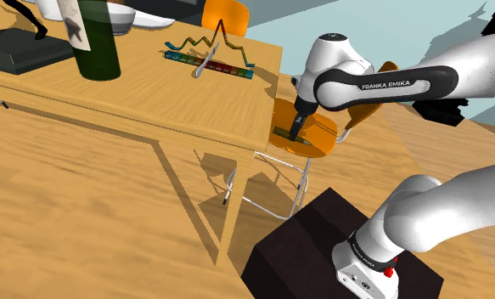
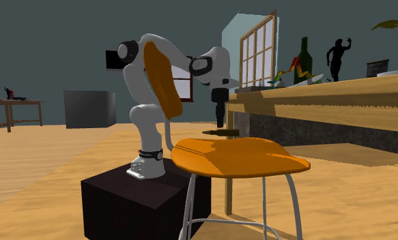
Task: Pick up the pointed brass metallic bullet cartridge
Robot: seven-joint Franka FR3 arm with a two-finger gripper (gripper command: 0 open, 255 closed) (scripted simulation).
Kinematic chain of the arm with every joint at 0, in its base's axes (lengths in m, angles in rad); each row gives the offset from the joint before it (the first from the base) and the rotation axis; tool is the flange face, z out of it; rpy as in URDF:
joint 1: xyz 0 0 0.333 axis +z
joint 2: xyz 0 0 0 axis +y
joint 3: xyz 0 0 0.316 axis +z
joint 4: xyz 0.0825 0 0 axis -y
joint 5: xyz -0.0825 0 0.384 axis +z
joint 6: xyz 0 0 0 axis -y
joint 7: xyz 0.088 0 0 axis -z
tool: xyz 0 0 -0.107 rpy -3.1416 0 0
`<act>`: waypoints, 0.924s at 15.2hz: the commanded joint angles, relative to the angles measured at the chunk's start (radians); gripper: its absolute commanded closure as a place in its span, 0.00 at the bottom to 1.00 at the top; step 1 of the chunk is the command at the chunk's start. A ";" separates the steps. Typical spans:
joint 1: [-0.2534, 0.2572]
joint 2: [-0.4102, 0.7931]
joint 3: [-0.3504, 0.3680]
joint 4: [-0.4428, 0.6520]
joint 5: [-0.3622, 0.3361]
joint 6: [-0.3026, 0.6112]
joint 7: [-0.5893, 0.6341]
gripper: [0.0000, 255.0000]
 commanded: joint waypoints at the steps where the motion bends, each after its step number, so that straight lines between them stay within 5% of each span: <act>1: -0.001 0.013 -0.002 -0.019 -0.004 0.033 0.002 0.00; 5: -0.003 0.028 -0.003 -0.043 -0.009 0.072 0.009 0.00; 6: -0.003 0.031 -0.004 -0.041 -0.009 0.072 0.008 1.00; 14: -0.004 0.023 -0.005 -0.046 -0.010 0.071 0.006 1.00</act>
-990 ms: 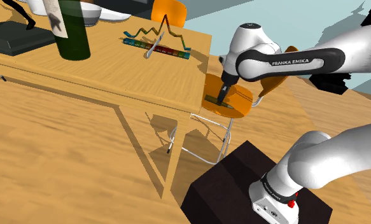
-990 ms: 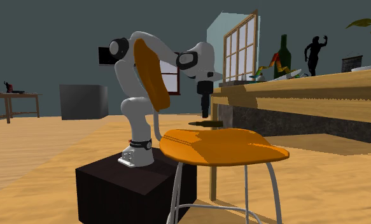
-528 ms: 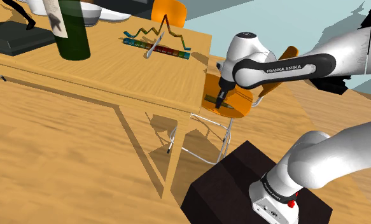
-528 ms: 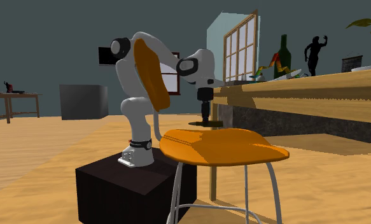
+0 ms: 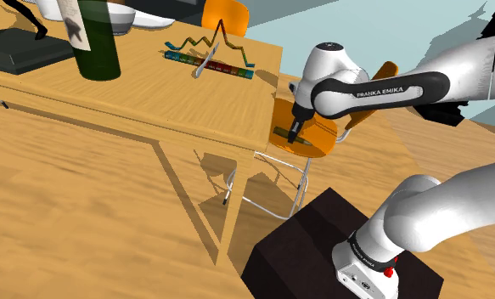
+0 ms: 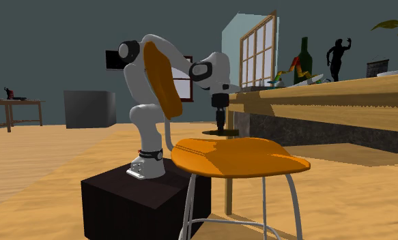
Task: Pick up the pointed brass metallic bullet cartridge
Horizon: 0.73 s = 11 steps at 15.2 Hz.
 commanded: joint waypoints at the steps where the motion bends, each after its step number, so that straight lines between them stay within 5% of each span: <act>1: -0.001 0.007 0.000 0.000 -0.001 -0.002 0.001 1.00; 11: 0.005 -0.040 0.005 0.099 0.017 -0.148 -0.023 1.00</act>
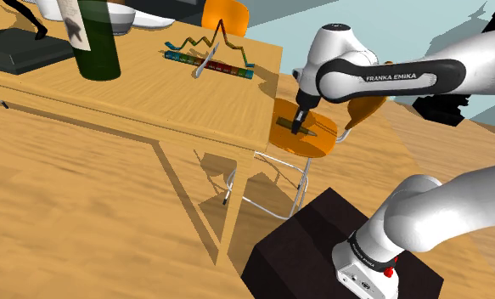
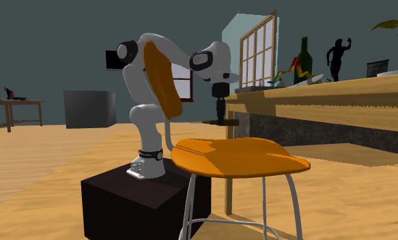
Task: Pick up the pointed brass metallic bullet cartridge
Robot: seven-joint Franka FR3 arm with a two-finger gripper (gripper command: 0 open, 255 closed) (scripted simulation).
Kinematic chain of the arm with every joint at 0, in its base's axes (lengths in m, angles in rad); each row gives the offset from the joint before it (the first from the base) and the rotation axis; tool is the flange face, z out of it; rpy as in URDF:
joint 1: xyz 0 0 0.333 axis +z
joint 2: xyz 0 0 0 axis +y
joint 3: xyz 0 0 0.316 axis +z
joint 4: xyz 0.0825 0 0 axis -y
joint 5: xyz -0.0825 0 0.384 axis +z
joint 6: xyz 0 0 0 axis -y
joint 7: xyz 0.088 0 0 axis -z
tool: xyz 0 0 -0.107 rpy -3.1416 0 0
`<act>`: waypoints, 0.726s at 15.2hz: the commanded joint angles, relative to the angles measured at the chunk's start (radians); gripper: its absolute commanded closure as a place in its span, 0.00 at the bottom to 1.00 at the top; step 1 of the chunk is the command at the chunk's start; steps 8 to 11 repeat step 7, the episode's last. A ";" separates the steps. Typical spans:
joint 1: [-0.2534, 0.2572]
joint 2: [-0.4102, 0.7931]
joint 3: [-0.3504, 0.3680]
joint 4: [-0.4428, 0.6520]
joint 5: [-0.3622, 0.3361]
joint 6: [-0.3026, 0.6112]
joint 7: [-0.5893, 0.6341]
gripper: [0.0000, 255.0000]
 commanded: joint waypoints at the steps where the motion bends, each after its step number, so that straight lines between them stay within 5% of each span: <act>1: 0.000 -0.010 -0.001 0.020 0.002 -0.030 -0.007 1.00; 11: 0.002 -0.021 0.001 0.068 0.008 -0.088 -0.016 1.00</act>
